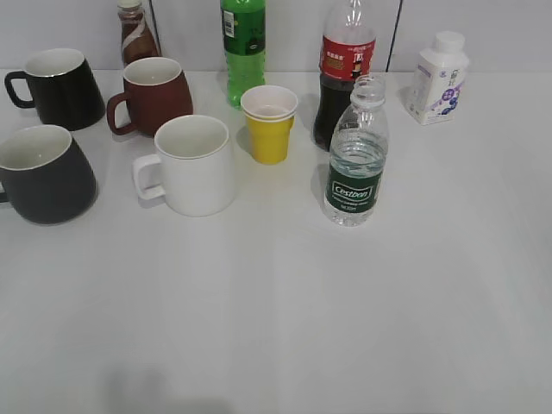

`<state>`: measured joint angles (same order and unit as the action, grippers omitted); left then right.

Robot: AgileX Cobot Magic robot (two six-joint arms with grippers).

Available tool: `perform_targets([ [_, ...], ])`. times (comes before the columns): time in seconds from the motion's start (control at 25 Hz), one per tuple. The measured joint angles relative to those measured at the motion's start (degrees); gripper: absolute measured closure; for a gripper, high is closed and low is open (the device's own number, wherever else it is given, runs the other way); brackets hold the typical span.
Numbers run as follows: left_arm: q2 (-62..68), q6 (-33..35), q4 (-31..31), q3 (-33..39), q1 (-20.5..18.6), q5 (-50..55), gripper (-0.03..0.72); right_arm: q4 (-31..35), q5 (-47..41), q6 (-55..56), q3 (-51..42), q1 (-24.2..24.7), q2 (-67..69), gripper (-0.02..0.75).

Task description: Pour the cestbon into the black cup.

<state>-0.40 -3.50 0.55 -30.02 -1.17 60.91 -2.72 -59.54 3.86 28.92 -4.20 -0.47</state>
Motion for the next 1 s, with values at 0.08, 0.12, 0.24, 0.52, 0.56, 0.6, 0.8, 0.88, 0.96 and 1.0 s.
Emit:
perform_targets([
  [0.08, 0.00, 0.00, -0.55, -0.05, 0.00, -0.10, 0.448, 0.00, 0.00, 0.00, 0.00, 0.00, 0.00, 0.155],
  [0.12, 0.00, 0.00, -1.18, -0.26, 0.00, -0.41, 0.448, 0.00, 0.00, 0.00, 0.00, 0.00, 0.00, 0.155],
  [0.24, 0.80, 0.00, -2.59, -1.09, 0.00, -6.79, 0.448, 0.00, 0.00, 0.00, 0.00, 0.00, 0.00, 0.155],
  [0.52, 8.69, 0.00, -1.70, 0.77, 0.00, -42.33, 0.448, 0.00, 0.00, 0.00, 0.00, 0.00, 0.00, 0.155],
  [0.56, 10.81, 0.00, -1.33, 1.57, 0.00, -46.82, 0.448, 0.00, 0.00, 0.00, 0.00, 0.00, 0.00, 0.155],
  [0.6, 13.10, 0.00, -0.55, 2.47, 0.00, -51.11, 0.448, 0.00, 0.05, 0.00, 0.00, 0.00, 0.00, 0.155],
  [0.8, 28.09, 0.00, 6.70, 11.70, -0.01, -71.74, 0.448, 0.00, 0.05, 0.00, 0.00, 0.00, 0.00, 0.155],
  [0.88, 34.83, 0.00, 7.36, 14.93, -0.06, -77.21, 0.448, 0.00, -0.01, 0.00, 0.00, 0.00, 0.00, 0.155],
  [0.96, 41.87, 0.00, 7.47, 17.69, -0.06, -83.57, 0.447, 0.00, -0.01, 0.00, 0.00, 0.00, 0.00, 0.155],
  [1.0, 44.69, 0.00, 7.52, 18.38, -0.06, -86.67, 0.447, 0.00, -0.01, 0.00, 0.00, 0.00, 0.00, 0.155],
])
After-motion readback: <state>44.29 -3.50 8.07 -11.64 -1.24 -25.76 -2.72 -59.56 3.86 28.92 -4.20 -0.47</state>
